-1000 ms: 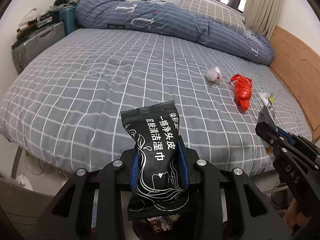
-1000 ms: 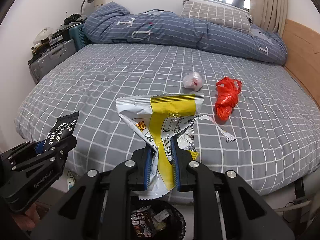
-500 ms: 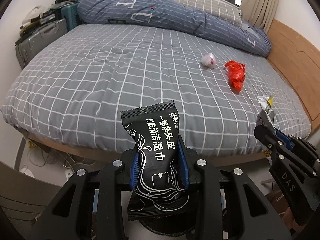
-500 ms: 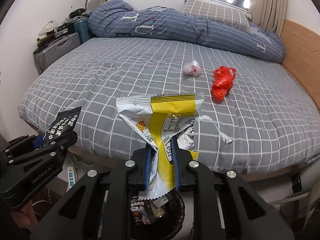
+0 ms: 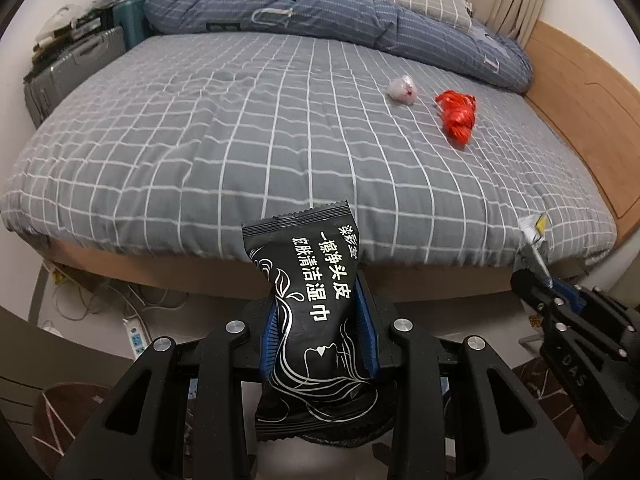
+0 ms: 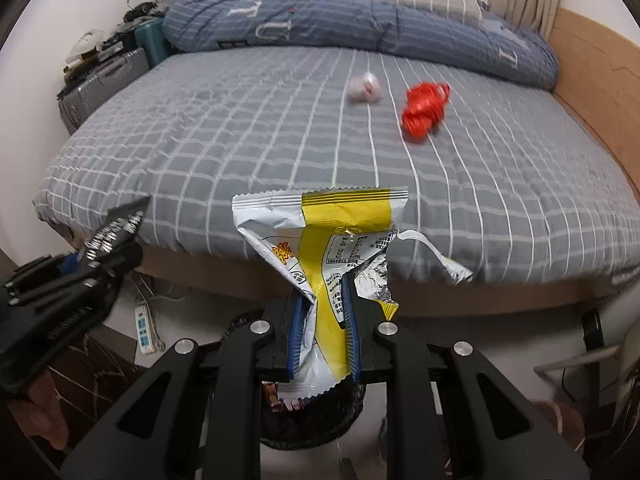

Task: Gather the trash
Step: 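Carry the black packet and yellow wrapper with both tools over the bin, then open the right tool to drop the wrapper while the left tool drops the packet, then move both open tools back over the bed toward the clear and red bags, then grasp the clear plastic bag with the left tool while the right tool grasps the red bag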

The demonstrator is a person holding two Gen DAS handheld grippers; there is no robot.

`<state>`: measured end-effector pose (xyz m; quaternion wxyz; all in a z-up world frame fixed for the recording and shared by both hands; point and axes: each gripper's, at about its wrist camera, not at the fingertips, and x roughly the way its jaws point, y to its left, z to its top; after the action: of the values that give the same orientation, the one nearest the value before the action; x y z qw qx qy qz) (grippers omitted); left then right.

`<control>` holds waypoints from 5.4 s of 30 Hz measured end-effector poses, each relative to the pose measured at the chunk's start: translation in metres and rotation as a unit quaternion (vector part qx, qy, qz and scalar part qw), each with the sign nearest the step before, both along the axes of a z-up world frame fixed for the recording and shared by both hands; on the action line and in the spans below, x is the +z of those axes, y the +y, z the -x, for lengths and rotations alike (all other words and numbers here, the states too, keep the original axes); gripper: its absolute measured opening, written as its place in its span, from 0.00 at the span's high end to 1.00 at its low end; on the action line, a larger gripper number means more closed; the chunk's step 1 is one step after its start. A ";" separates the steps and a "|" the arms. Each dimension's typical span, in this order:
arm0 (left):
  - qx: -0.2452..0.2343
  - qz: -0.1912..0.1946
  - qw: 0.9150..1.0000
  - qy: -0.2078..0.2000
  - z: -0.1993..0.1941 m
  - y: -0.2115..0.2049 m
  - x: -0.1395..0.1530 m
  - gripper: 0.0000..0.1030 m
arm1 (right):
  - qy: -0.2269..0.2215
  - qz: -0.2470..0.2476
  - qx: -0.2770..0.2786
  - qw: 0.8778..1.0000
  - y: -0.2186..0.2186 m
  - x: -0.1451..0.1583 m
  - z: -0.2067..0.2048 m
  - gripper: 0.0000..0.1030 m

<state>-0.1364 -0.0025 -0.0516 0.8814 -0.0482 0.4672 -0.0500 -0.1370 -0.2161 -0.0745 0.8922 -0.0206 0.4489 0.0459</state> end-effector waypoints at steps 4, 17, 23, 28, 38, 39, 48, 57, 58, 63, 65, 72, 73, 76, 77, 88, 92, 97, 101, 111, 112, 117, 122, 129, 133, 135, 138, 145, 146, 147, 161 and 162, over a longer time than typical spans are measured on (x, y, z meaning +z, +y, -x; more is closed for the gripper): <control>-0.003 -0.013 1.000 0.011 0.011 -0.002 -0.013 0.69 | 0.017 0.006 -0.010 1.000 -0.005 -0.018 0.006 0.83; 0.009 -0.015 0.998 0.053 0.006 0.009 -0.087 0.69 | 0.077 0.017 0.009 0.997 0.002 -0.091 -0.001 0.83; 0.014 -0.013 0.997 0.074 -0.005 0.011 -0.118 0.69 | 0.096 0.017 0.017 0.995 0.011 -0.115 -0.009 0.83; 0.020 -0.014 0.996 0.091 -0.010 0.019 -0.138 0.69 | 0.120 0.010 0.023 0.992 0.017 -0.133 -0.015 0.82; 0.043 -0.011 0.993 0.107 -0.005 0.049 -0.147 0.69 | 0.159 0.012 0.056 0.986 0.044 -0.167 -0.020 0.71; 0.045 -0.012 0.993 0.108 -0.004 0.052 -0.147 0.69 | 0.160 0.009 0.058 0.985 0.045 -0.168 -0.021 0.70; 0.055 -0.011 0.991 0.126 -0.002 0.062 -0.155 0.69 | 0.153 0.013 0.077 0.985 0.061 -0.177 -0.020 0.35; 0.036 -0.013 0.991 0.131 -0.008 0.043 -0.160 0.69 | 0.133 0.019 0.048 0.990 0.033 -0.177 -0.019 0.07; 0.029 -0.012 0.991 0.132 -0.010 0.037 -0.161 0.69 | 0.126 0.019 0.036 0.991 0.024 -0.177 -0.019 0.07; 0.005 -0.008 0.991 0.136 -0.018 0.007 -0.165 0.69 | 0.121 0.025 0.002 0.992 -0.005 -0.178 -0.018 0.07; -0.007 -0.006 0.991 0.135 -0.019 -0.005 -0.165 0.69 | 0.117 0.030 -0.013 0.993 -0.018 -0.174 -0.018 0.07; -0.042 -0.005 0.990 0.134 -0.023 -0.046 -0.166 0.69 | 0.116 0.024 -0.060 0.991 -0.059 -0.172 -0.010 0.07; -0.045 -0.005 0.990 0.134 -0.023 -0.050 -0.166 0.69 | 0.114 0.024 -0.066 0.991 -0.064 -0.171 -0.009 0.07; -0.048 -0.009 0.991 0.126 -0.021 -0.057 -0.166 0.63 | 0.111 0.020 -0.076 0.991 -0.071 -0.169 -0.007 0.07; -0.045 -0.012 0.991 0.124 -0.021 -0.057 -0.166 0.57 | 0.109 0.018 -0.078 0.991 -0.072 -0.168 -0.007 0.07; -0.023 -0.017 0.997 0.076 -0.019 -0.053 -0.138 0.07 | 0.063 0.025 -0.076 0.995 -0.066 -0.131 -0.008 0.07; -0.024 -0.014 0.998 0.051 -0.020 -0.056 -0.111 0.06 | 0.034 0.032 -0.081 0.996 -0.070 -0.108 -0.010 0.07; -0.022 -0.004 0.999 0.032 -0.027 -0.054 -0.081 0.06 | -0.001 0.032 -0.091 0.995 -0.081 -0.074 -0.017 0.07; -0.027 -0.011 0.999 0.015 -0.041 -0.058 -0.057 0.06 | -0.028 0.039 -0.090 0.995 -0.086 -0.046 -0.027 0.07; -0.027 -0.024 0.999 -0.027 -0.093 -0.068 0.000 0.06 | -0.060 0.021 -0.099 0.993 -0.107 0.007 -0.072 0.07; -0.027 -0.021 0.999 -0.030 -0.101 -0.070 0.006 0.06 | -0.062 0.022 -0.099 0.993 -0.108 0.009 -0.076 0.07; -0.032 -0.016 0.999 -0.036 -0.134 -0.079 0.018 0.06 | -0.069 0.022 -0.099 0.992 -0.114 0.020 -0.103 0.07; -0.041 -0.012 0.998 -0.039 -0.174 -0.092 0.022 0.06 | -0.072 0.029 -0.091 0.993 -0.117 0.019 -0.139 0.07; -0.052 -0.011 0.998 -0.041 -0.232 -0.110 0.019 0.06 | -0.071 0.030 -0.085 0.993 -0.122 0.006 -0.194 0.07; -0.055 -0.020 0.998 -0.037 -0.271 -0.117 0.008 0.06 | -0.066 0.015 -0.084 0.994 -0.126 -0.007 -0.230 0.07; -0.054 -0.023 0.998 -0.034 -0.294 -0.120 0.000 0.06 | -0.064 0.005 -0.084 0.994 -0.129 -0.013 -0.248 0.07; -0.055 -0.021 0.998 -0.029 -0.321 -0.122 -0.007 0.06 | -0.067 0.007 -0.084 0.994 -0.130 -0.016 -0.268 0.07; -0.073 -0.011 0.997 -0.029 -0.385 -0.137 -0.023 0.06 | -0.067 -0.011 -0.088 0.994 -0.140 -0.021 -0.313 0.07; -0.077 -0.011 0.997 -0.027 -0.390 -0.140 -0.025 0.06 | -0.064 -0.022 -0.089 0.994 -0.143 -0.023 -0.316 0.07; -0.080 -0.014 0.996 -0.026 -0.396 -0.144 -0.028 0.06 | -0.056 -0.030 -0.094 0.994 -0.146 -0.026 -0.321 0.07; -0.108 -0.029 0.994 -0.016 -0.433 -0.183 -0.059 0.07 | -0.024 -0.045 -0.074 0.996 -0.144 -0.050 -0.339 0.21; -0.109 -0.029 0.993 -0.014 -0.434 -0.184 -0.061 0.08 | -0.023 -0.048 -0.072 0.996 -0.143 -0.051 -0.340 0.23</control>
<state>0.2976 -0.1861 -0.1122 0.8783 0.0296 0.4582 -0.1330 0.2031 -0.3586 -0.1255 0.9033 0.0532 0.4257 0.0024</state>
